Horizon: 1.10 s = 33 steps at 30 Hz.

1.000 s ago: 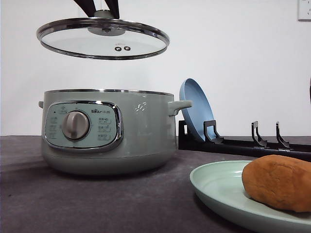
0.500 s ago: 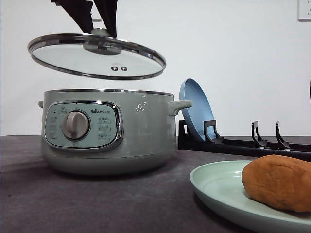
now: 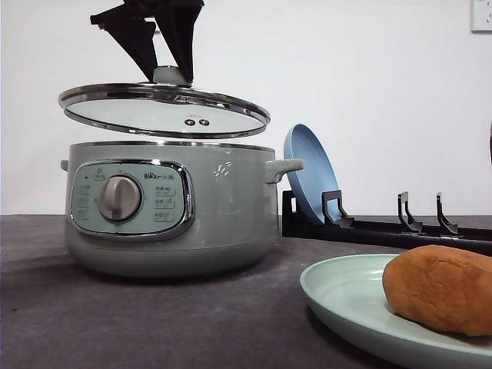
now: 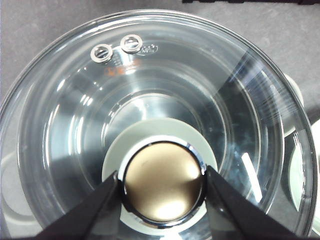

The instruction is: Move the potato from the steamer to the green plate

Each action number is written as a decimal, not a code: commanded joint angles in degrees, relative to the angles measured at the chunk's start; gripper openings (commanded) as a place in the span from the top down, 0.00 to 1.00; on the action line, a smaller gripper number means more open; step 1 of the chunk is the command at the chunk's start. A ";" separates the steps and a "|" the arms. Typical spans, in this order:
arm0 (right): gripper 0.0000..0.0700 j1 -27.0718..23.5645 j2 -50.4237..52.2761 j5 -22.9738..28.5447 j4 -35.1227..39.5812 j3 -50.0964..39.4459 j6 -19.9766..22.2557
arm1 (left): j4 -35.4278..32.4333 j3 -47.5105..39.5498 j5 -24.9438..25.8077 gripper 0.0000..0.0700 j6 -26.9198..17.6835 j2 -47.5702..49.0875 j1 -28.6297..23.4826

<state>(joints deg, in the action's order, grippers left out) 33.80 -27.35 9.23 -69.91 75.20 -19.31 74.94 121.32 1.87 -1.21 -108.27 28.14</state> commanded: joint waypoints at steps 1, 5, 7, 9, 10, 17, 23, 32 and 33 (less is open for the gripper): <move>0.02 0.50 -0.15 0.31 0.92 0.90 0.92 | -1.38 1.60 0.24 1.00 -0.90 -0.09 0.46; 0.02 0.50 -0.15 0.44 0.92 0.90 1.51 | -1.35 1.60 0.24 1.00 -0.90 -1.12 0.44; 0.02 0.50 -0.15 0.89 0.92 0.90 1.74 | -1.33 1.60 0.24 1.00 -0.90 -1.74 0.44; 0.02 0.50 -0.15 1.37 0.87 0.90 1.77 | -1.31 1.60 0.24 1.00 -0.92 -2.46 0.44; 0.02 0.50 -0.15 1.36 0.87 0.90 1.77 | -1.31 1.60 0.24 1.00 -0.92 -2.74 0.44; 0.02 0.50 -0.15 1.83 0.89 0.90 1.93 | -1.82 1.60 0.24 1.00 -0.92 -4.89 0.44; 0.02 0.50 -0.15 3.28 0.89 0.90 2.16 | -2.12 1.60 0.24 1.00 -1.00 -7.44 0.49; 0.02 0.50 -0.15 3.28 0.89 0.90 2.21 | -2.34 1.60 0.25 1.00 -2.89 -9.44 0.92; 0.02 0.50 -0.15 3.28 0.89 0.90 2.21 | -2.29 1.60 0.26 1.00 -2.92 -9.44 0.92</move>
<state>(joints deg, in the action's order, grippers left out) 33.80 -27.35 12.25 -69.65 75.20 -17.80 74.48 122.26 1.85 -2.30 -114.06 28.27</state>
